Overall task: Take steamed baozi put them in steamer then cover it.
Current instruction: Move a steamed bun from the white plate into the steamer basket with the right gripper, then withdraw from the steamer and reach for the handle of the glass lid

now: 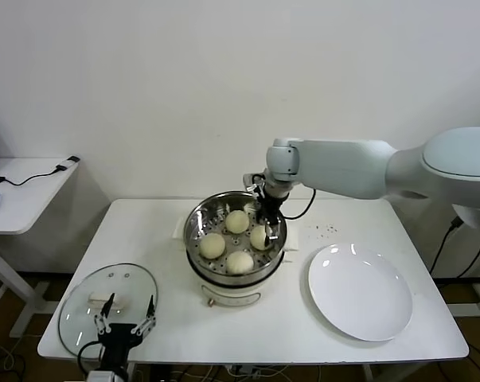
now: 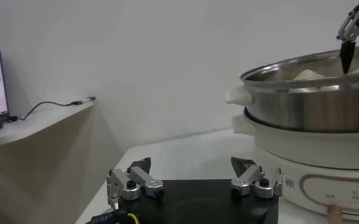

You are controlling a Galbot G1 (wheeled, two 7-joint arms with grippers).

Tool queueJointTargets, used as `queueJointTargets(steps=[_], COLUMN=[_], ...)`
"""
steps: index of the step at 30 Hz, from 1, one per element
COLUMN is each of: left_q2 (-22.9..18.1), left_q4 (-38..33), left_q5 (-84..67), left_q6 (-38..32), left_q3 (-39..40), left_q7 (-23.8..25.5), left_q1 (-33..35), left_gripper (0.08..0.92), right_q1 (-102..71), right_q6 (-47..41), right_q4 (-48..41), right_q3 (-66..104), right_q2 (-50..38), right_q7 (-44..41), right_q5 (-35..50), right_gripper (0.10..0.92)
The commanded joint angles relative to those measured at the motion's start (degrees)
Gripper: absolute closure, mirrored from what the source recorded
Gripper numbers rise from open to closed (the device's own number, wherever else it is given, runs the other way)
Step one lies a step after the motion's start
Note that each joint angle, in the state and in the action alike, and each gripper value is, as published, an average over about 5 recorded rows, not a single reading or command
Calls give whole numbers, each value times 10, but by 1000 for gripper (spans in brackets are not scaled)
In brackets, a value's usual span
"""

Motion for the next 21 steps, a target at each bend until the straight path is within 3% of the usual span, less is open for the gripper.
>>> queueJointTargets(steps=[1,6,11,21], left_q2=[-2,-3,-1,-9], left_q4=[-2,-3,1,-15], left_q5=[2,3,6,34], left_q6=[0,-1,-1,3], left_q3=[1,-3,-4,4], left_q7=[0,0,2,10], left_q1=[1,2,0,-15], left_gripper=[177,177,177,177], right_q1=[41,46,0,-361], right_q6=[12,62,120,264], right_q4=[39,79,147,207], right_q3=[26,79,149,520], right_q2=[-52,-139,-243,-377], right_q7=[-15,17,122,357], right_q5=[1,3,26,53], right_gripper=[203,203,203,203])
